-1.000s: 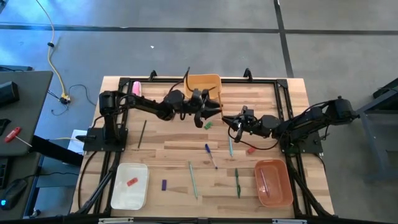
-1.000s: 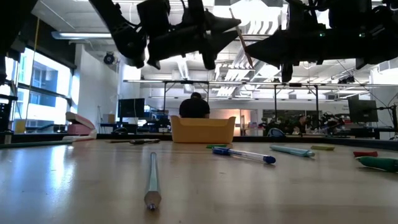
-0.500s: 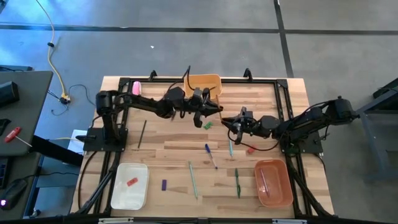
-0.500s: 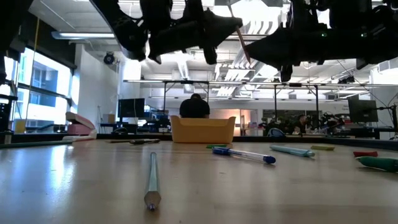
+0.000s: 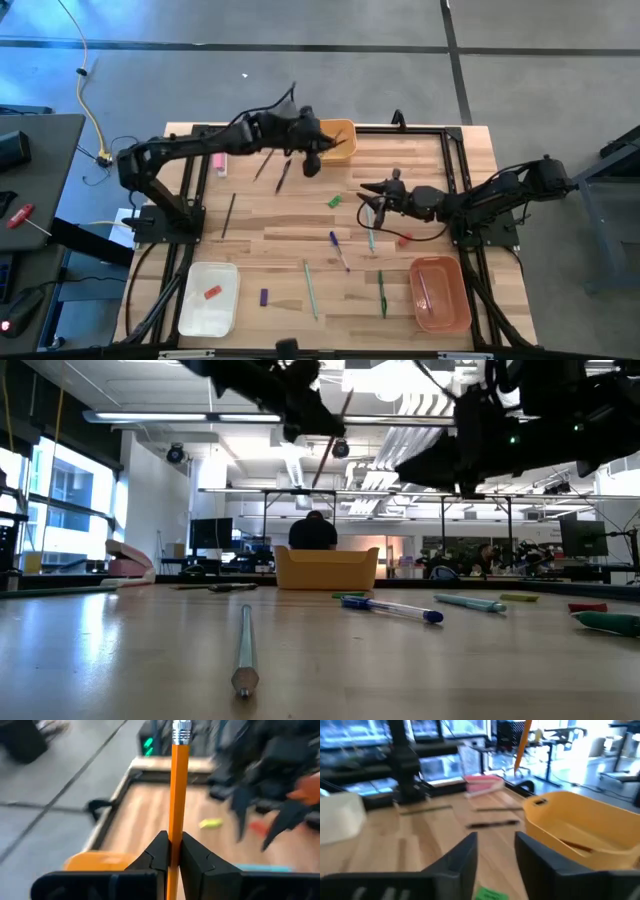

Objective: Sort crayons/erasers/pens/pencils in bins
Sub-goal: Put the yellow pencil into the yellow bin, then put the black pen into the orange bin

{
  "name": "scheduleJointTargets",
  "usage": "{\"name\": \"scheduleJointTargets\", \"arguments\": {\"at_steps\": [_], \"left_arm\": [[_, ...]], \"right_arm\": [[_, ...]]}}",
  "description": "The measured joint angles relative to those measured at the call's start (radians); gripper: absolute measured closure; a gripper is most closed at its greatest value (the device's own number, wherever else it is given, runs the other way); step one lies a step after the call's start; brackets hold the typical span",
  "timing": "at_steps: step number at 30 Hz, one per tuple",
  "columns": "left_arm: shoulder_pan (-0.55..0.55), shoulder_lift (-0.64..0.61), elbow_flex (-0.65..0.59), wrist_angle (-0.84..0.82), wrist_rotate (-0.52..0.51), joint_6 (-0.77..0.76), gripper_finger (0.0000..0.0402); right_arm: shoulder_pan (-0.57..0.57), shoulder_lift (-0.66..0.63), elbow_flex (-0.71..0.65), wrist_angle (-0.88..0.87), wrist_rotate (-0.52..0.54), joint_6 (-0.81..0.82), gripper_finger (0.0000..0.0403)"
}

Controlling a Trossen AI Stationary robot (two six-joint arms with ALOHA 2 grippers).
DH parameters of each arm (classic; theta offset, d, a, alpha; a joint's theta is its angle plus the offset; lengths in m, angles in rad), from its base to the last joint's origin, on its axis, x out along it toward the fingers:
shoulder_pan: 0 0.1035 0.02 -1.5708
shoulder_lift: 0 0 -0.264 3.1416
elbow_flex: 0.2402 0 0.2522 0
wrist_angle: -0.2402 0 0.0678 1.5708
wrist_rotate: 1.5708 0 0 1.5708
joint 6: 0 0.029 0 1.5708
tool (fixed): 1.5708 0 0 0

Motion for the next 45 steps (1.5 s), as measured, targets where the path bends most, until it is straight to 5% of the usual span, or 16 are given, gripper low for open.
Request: {"name": "scheduleJointTargets", "arguments": {"at_steps": [6,17,27,45], "left_arm": [[0.035,0.184,0.241,-0.28,-0.108,0.108,0.0389],[0.135,0.51,0.502,-0.453,-0.151,0.16,0.0389],[0.189,0.656,0.562,-0.498,-0.147,0.2,0.0389],[0.189,0.704,0.563,-0.481,-0.175,0.216,0.0359]], "right_arm": [[-0.015,0.0,0.0,-0.058,0.002,0.0,0.0392],[-0.013,0.0,0.0,-0.059,0.001,-0.016,0.04],[-0.013,0.0,0.0,-0.059,0.001,-0.023,0.0402],[-0.013,0.0,0.0,-0.06,0.001,-0.023,0.0403]]}}
